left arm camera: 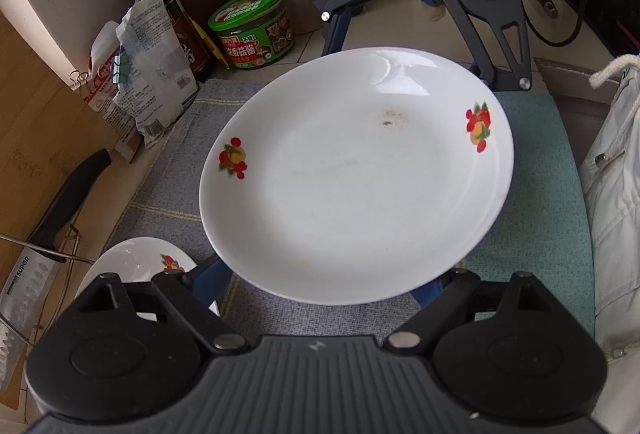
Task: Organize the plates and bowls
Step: 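Carry the lifted flower plate with both grippers over another flower plate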
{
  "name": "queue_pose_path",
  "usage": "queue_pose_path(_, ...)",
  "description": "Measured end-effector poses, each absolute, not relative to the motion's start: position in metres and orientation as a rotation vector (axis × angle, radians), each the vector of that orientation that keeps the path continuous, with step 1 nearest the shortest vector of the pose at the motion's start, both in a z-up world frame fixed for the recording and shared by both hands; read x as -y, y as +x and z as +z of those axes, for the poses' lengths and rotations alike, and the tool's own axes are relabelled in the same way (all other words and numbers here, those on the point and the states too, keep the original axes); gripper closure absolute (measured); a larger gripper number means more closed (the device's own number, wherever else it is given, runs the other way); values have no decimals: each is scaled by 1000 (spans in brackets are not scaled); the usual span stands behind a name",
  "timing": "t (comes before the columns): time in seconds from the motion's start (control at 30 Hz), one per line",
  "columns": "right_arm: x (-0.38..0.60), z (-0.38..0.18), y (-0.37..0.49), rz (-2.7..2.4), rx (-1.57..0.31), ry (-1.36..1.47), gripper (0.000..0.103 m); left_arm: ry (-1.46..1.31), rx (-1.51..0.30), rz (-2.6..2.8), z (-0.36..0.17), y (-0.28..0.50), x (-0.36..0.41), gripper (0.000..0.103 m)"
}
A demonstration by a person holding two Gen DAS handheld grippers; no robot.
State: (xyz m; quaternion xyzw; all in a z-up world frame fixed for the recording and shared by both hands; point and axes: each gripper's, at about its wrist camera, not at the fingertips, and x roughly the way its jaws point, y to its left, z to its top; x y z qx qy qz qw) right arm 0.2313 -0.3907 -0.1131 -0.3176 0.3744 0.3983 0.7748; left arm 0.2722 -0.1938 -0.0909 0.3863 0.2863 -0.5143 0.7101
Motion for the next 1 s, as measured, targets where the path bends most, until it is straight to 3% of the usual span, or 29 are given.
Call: queue_pose_path(1.0, 394, -122, 241, 852, -897, -639, 0, 909, -768, -1237, -93, 300, 210, 12)
